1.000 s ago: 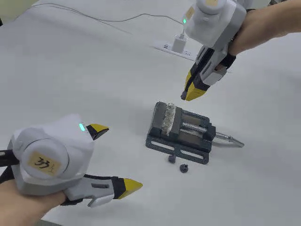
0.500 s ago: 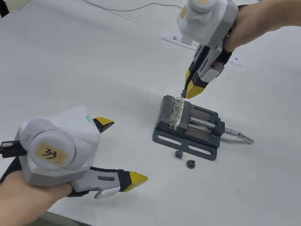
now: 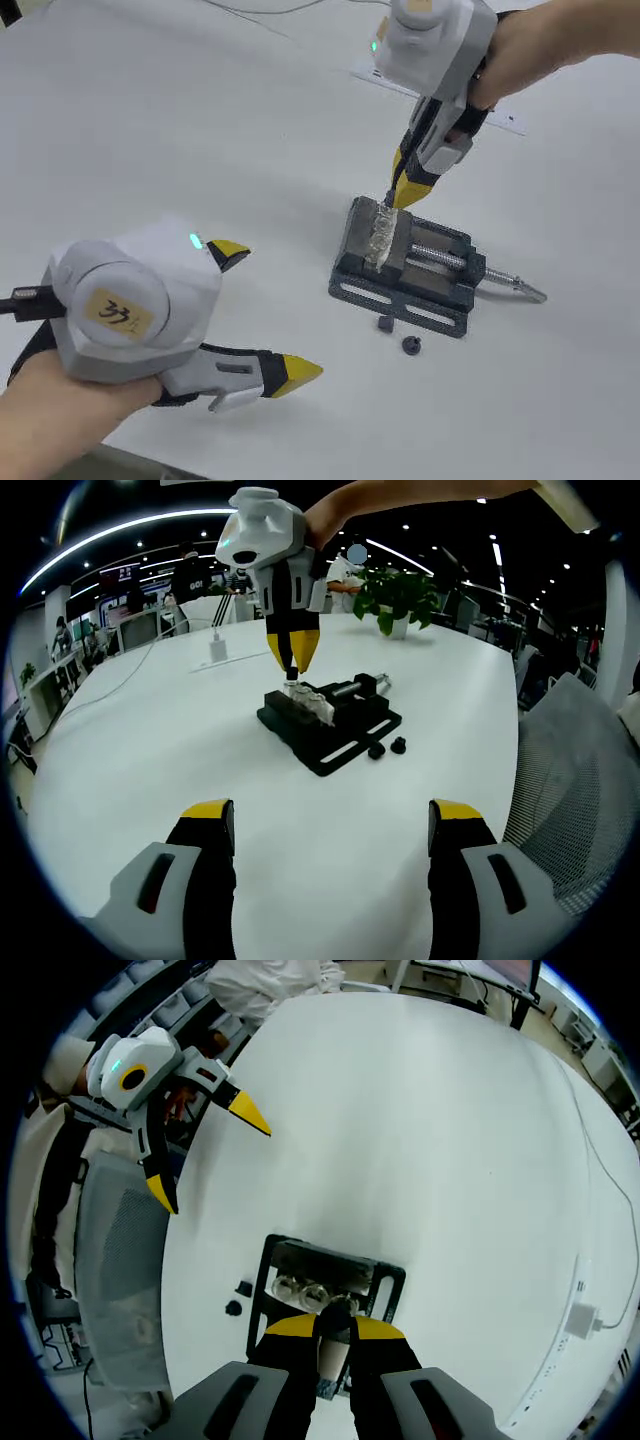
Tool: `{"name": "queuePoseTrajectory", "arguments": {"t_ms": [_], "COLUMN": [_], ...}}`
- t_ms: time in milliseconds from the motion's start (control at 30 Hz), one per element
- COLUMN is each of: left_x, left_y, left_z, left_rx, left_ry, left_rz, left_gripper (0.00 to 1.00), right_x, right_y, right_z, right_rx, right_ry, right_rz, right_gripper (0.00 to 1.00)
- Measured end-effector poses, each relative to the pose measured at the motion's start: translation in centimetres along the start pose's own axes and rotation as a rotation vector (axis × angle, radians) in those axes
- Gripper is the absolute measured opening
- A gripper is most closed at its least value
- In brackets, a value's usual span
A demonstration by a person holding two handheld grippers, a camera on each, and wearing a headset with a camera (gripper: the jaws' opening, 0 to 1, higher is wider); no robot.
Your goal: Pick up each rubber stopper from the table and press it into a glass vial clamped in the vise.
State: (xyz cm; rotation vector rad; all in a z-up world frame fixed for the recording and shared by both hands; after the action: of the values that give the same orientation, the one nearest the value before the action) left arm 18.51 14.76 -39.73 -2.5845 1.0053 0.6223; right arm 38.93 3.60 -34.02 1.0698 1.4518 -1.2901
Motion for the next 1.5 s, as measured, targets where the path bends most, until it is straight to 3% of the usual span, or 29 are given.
{"name": "queuePoseTrajectory", "arguments": {"t_ms": [733,1067,1500], "left_x": [0.1,0.5,0.8], "left_y": [0.3,0.6,0.7], "left_z": [0.5,0.5,0.6], "left_rx": [-0.021,-0.026,-0.029], "left_ry": [-0.008,-0.004,-0.001], "left_rz": [0.007,0.018,0.027], "left_gripper": [0.77,0.77,0.77], "right_x": [0.8,0.7,0.9], "right_y": [0.8,0.3,1.0], "right_z": [-0.5,-0.4,-1.2], "right_rx": [0.078,0.202,0.349], "right_ry": [-0.067,-0.056,-0.118], "right_rz": [0.003,-0.01,0.009], "right_gripper": [0.06,0.05,0.05]}}
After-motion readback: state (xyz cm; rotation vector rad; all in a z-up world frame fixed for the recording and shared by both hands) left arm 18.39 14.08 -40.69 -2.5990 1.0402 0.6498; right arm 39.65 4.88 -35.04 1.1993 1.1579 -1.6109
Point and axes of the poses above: the centre of the closed fingertips' face, and the gripper's own axes: x roughly forward along the fingers, y roughly to its right, z roughly out of its underside, the point moved 9 cm from there along -x, roughly backward along the fingers, and after that the axes turned 13 degrees about x, right-handed, at the moved point
